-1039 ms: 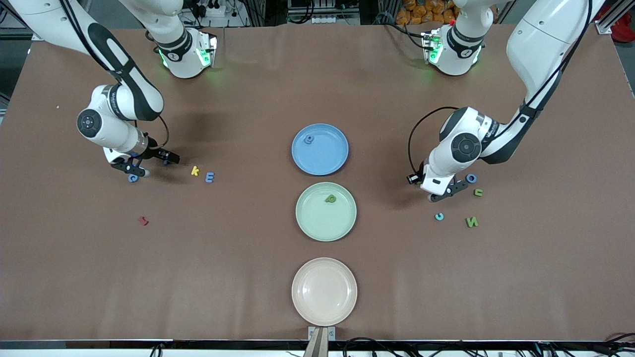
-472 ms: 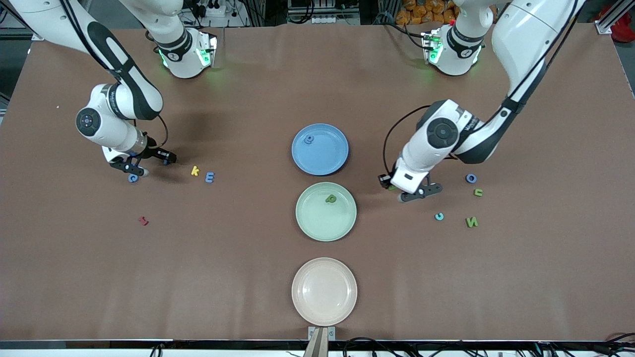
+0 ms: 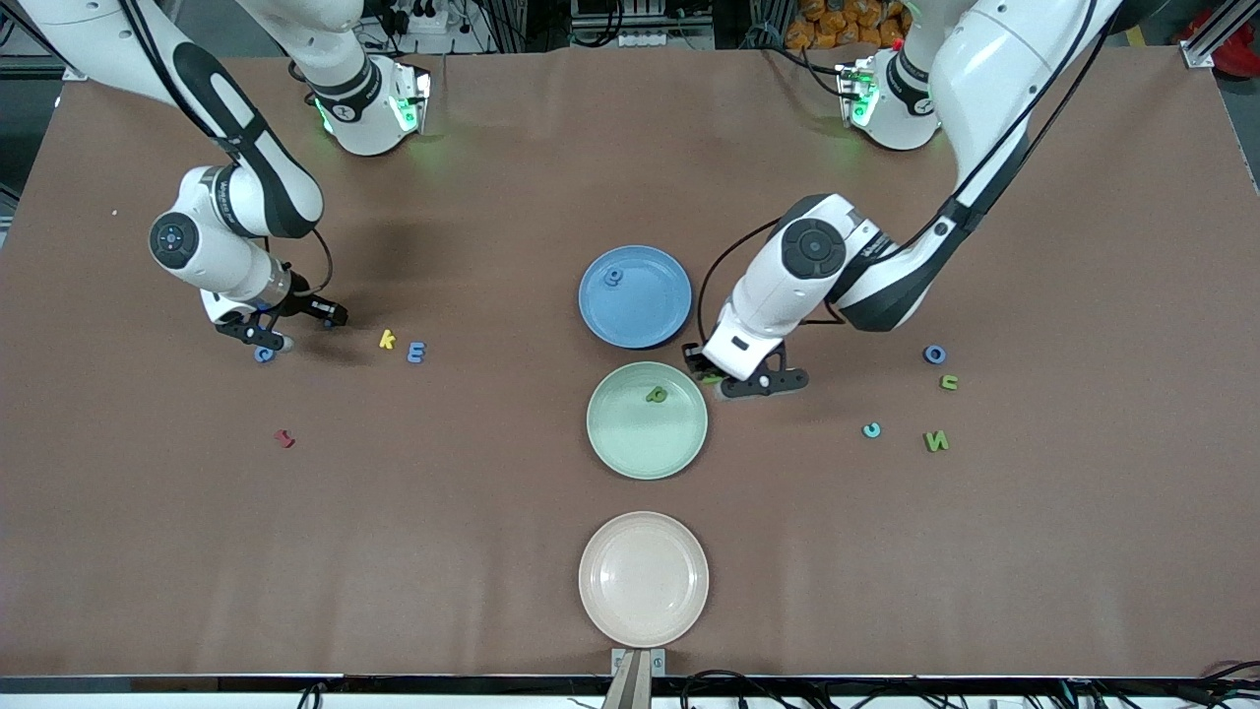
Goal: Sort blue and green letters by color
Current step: 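Place the green B on the green plate while the right grasps blue cross, then place the blue cross on the blue plate while the left grasps green N, then place the green N on the green plate while the right gripper reaches blue E, then grasp a green u with the left gripper while the right grasps blue E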
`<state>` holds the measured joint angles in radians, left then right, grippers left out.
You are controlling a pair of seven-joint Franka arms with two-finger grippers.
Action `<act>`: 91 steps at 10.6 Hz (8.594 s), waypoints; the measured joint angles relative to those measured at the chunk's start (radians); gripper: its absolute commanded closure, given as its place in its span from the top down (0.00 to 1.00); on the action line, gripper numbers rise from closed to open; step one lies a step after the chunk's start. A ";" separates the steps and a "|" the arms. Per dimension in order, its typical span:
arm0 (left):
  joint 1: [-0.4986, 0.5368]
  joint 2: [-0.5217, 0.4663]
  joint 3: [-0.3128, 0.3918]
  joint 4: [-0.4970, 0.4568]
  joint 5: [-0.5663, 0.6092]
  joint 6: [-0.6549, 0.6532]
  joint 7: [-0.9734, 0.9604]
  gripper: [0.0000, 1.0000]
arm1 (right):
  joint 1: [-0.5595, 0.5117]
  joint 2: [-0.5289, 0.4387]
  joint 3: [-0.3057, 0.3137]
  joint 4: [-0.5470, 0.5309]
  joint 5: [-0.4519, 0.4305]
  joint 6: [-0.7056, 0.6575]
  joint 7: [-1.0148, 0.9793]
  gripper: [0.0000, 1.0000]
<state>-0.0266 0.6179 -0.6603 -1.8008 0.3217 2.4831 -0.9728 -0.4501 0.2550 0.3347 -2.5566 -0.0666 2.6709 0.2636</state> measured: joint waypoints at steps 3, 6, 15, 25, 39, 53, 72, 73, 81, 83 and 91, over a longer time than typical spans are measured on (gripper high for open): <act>-0.074 0.098 0.019 0.108 0.000 0.000 0.031 0.09 | 0.000 -0.002 0.000 0.000 -0.001 0.005 -0.003 0.32; -0.143 0.151 0.078 0.165 0.000 0.001 0.037 1.00 | -0.001 -0.002 -0.004 -0.001 -0.001 0.012 -0.024 0.28; 0.052 0.062 0.088 0.214 0.007 -0.299 0.408 1.00 | 0.020 -0.045 -0.013 0.068 0.017 -0.039 -0.049 0.26; 0.496 0.018 0.092 0.013 0.027 -0.232 0.759 0.47 | 0.617 -0.039 -0.001 0.240 0.302 -0.063 0.219 0.29; 0.411 0.092 0.165 0.011 0.146 -0.112 0.584 0.54 | 1.045 0.293 -0.058 0.609 0.301 -0.083 0.660 1.00; 0.407 0.110 0.167 0.032 0.205 -0.111 0.584 0.00 | 0.500 0.114 -0.081 0.448 0.008 -0.219 0.264 1.00; -0.237 0.193 0.168 0.218 0.186 -0.014 0.023 1.00 | 0.449 0.127 -0.068 0.224 0.005 -0.010 0.194 0.77; -0.220 0.185 0.170 0.227 0.186 -0.018 0.024 1.00 | 0.449 0.130 -0.068 0.219 0.005 0.000 0.194 0.71; 0.313 -0.047 -0.018 0.027 0.186 -0.283 0.415 1.00 | 0.449 0.126 -0.065 0.208 -0.020 0.011 0.193 0.35; 0.558 -0.057 -0.121 -0.079 0.186 -0.226 0.596 1.00 | 0.448 0.126 -0.065 0.207 -0.024 0.011 0.193 0.35; 0.798 -0.018 -0.139 -0.305 0.400 -0.077 0.790 0.86 | 0.447 0.124 -0.070 0.207 -0.033 0.011 0.193 0.29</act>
<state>0.7713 0.5996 -0.7991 -2.1054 0.7215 2.4061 -0.1823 -0.0027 0.3789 0.2646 -2.3500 -0.1000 2.6820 0.4567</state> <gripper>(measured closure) 0.066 0.648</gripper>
